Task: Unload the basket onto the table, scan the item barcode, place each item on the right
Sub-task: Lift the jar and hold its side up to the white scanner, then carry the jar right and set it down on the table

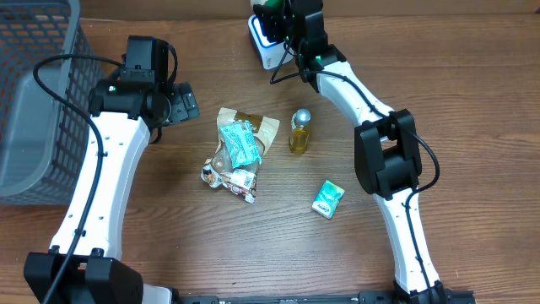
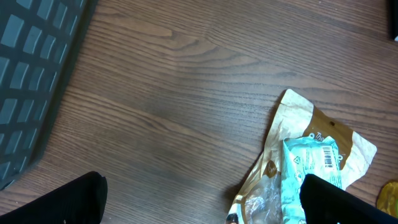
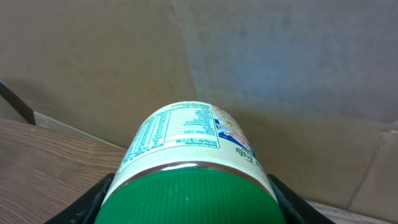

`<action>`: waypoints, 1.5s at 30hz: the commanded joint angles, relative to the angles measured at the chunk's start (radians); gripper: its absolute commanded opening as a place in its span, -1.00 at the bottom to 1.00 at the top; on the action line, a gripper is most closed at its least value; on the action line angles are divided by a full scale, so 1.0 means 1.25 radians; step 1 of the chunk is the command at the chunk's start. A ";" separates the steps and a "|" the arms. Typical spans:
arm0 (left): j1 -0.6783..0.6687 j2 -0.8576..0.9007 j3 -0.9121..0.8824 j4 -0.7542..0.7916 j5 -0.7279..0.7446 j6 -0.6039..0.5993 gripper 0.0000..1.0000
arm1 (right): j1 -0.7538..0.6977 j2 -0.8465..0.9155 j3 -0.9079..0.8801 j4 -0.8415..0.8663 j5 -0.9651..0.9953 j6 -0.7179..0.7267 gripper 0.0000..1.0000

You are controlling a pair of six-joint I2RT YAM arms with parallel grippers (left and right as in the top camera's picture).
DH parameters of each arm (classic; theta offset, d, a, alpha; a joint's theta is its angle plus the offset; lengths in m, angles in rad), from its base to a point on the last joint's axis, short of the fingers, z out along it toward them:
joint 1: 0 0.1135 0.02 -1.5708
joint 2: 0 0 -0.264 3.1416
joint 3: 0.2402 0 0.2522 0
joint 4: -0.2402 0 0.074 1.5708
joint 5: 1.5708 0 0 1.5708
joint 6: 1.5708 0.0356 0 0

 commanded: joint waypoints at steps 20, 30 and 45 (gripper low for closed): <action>-0.003 -0.001 0.008 0.000 -0.002 0.021 0.99 | -0.252 -0.414 0.005 -0.904 0.005 0.045 -0.47; -0.003 -0.001 0.008 0.000 -0.002 0.021 0.99 | -0.480 -0.341 -0.029 -1.235 0.025 0.075 -0.46; -0.003 -0.001 0.008 0.000 -0.002 0.021 0.99 | -0.584 -0.334 -0.383 -1.006 0.026 0.085 -0.24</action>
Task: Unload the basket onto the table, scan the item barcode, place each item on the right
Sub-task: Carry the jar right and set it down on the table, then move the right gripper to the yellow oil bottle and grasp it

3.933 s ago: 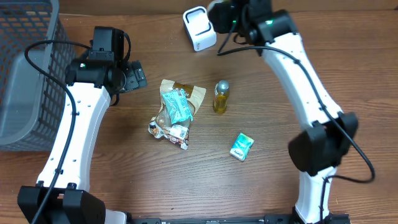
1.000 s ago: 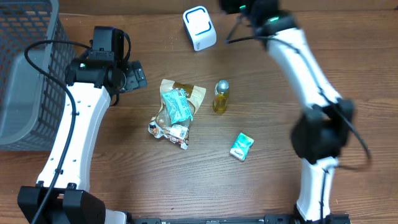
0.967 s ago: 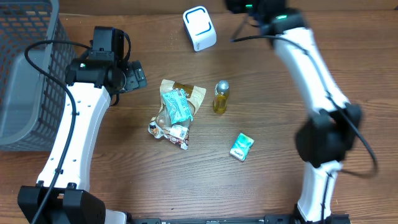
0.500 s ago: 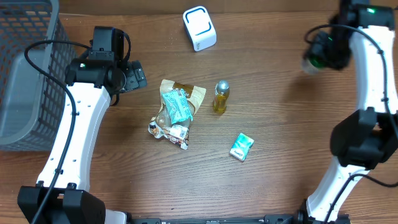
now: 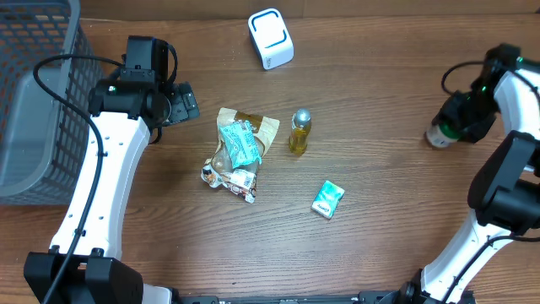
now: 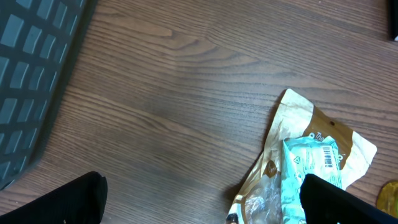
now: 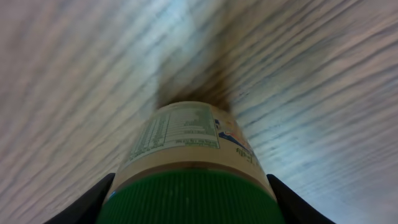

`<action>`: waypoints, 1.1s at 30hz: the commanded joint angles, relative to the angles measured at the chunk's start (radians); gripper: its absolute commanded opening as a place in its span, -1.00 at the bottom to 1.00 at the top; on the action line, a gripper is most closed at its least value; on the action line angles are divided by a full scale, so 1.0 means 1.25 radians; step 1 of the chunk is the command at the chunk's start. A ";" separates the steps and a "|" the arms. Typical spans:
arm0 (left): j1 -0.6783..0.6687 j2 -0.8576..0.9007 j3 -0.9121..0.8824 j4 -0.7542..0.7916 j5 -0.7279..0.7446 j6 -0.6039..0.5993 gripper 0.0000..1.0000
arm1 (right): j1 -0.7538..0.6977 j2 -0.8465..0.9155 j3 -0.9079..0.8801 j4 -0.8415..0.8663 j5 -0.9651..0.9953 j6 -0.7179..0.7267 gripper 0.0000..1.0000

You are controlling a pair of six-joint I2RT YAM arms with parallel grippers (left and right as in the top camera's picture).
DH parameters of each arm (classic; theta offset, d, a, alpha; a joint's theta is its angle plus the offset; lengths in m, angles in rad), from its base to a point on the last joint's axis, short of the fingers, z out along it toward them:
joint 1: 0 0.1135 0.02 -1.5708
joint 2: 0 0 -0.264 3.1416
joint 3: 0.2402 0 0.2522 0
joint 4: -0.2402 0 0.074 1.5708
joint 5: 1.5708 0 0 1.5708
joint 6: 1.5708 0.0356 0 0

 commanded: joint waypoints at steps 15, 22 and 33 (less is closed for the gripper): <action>-0.003 -0.001 0.008 0.000 -0.002 0.021 0.99 | -0.005 -0.010 0.193 -0.149 -0.002 0.012 1.00; -0.003 -0.001 0.008 0.000 -0.002 0.021 0.99 | 0.021 -0.056 0.432 -0.329 -0.003 0.027 1.00; -0.003 -0.001 0.008 0.000 -0.002 0.021 0.99 | 0.221 -0.170 0.432 -0.331 -0.053 0.021 1.00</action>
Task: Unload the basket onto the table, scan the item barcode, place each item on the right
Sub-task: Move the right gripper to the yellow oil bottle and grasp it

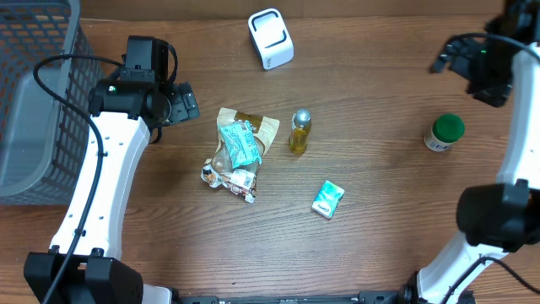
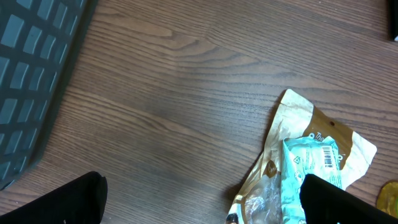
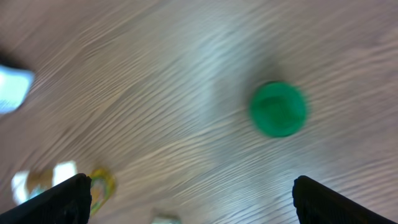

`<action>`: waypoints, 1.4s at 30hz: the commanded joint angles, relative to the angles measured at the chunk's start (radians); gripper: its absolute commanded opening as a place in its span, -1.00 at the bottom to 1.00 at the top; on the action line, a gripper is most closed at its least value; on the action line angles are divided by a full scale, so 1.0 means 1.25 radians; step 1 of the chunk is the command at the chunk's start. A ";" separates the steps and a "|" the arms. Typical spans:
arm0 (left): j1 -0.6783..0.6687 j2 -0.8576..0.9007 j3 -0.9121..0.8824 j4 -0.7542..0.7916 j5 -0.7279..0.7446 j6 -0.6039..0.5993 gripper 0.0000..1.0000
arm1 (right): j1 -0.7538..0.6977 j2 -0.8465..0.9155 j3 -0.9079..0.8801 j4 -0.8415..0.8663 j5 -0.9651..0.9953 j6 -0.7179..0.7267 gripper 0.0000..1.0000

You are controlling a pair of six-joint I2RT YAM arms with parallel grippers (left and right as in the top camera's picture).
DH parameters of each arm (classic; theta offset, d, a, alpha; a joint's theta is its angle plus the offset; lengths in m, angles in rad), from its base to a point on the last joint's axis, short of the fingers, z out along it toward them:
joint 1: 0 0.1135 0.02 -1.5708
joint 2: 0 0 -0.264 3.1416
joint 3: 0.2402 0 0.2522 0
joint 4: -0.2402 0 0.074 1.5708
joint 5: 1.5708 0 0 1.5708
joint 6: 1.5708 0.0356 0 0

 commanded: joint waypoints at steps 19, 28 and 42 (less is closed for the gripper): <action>-0.003 -0.001 0.008 0.000 -0.002 0.021 0.99 | 0.494 0.014 0.005 0.072 0.026 0.003 0.68; -0.003 -0.001 0.008 0.000 -0.002 0.021 0.99 | 0.544 0.124 0.005 0.064 0.094 0.003 0.68; -0.003 -0.001 0.008 0.000 -0.002 0.021 0.99 | 0.544 0.223 0.005 0.033 0.092 0.007 0.87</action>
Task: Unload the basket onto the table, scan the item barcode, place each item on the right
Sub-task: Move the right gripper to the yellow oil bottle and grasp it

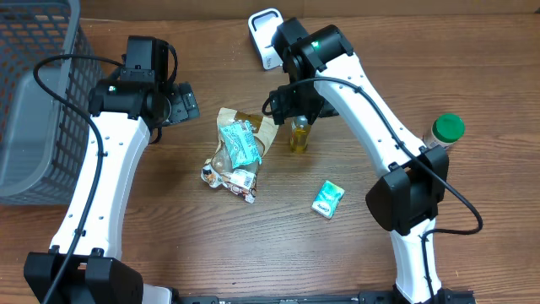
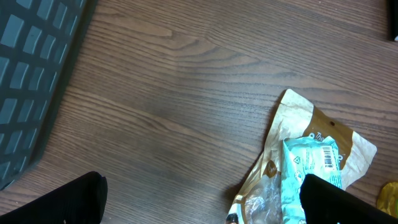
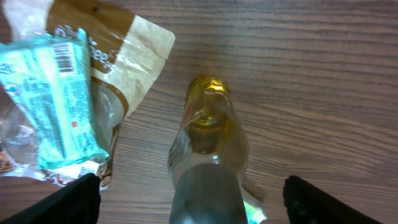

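A small yellow bottle with a silver cap (image 1: 299,131) stands mid-table. My right gripper (image 1: 294,107) hovers open just over it; in the right wrist view the bottle (image 3: 208,146) rises between the two dark fingers (image 3: 78,200) without touching either. The white scanner (image 1: 268,38) sits at the back centre. A green-lidded jar (image 1: 444,132) stands at the right. My left gripper (image 1: 180,103) is open and empty at the left, with the snack bags (image 2: 311,162) by its right finger.
A pile of snack bags (image 1: 239,149) lies left of the bottle, a teal one with a barcode (image 3: 59,93) on top. A small green packet (image 1: 327,198) lies nearer the front. A grey basket (image 1: 34,110) fills the left edge.
My right gripper was open above the green-lidded jar at the far right. It is now mid-table, open over the yellow bottle. The jar stays where it stood. The left arm is unchanged.
My right gripper first held the green-lidded jar up by the scanner. Then it had the jar down at the table's right side. Then it was open above the standing jar, and now it straddles the yellow bottle. The left arm never moved.
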`<action>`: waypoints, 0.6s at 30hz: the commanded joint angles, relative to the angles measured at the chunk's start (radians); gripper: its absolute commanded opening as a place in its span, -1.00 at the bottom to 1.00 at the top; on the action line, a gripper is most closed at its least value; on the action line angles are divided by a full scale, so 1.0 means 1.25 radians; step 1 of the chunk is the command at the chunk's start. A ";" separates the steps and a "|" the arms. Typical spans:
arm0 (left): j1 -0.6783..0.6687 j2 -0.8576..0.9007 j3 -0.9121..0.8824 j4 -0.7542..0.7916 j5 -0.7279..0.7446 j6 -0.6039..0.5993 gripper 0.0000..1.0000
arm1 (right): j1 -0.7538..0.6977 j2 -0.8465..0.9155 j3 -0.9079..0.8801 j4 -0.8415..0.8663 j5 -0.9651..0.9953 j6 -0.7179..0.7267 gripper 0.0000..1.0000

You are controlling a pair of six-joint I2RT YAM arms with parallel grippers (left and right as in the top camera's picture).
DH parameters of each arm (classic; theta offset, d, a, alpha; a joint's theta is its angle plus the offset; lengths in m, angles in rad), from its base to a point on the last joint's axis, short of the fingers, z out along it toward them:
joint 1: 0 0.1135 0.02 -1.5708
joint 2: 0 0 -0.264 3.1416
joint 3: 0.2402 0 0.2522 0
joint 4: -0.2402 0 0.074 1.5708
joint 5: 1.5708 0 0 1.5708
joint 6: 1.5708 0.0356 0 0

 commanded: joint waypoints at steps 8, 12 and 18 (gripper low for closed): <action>-0.003 -0.001 0.008 0.000 -0.002 0.021 0.99 | -0.003 0.023 0.003 -0.008 0.007 0.042 1.00; -0.003 -0.001 0.008 0.000 -0.002 0.021 0.99 | -0.003 0.023 0.003 -0.008 0.008 0.042 0.81; -0.003 -0.001 0.008 0.000 -0.002 0.021 0.99 | -0.003 0.023 -0.020 -0.006 0.049 0.062 0.74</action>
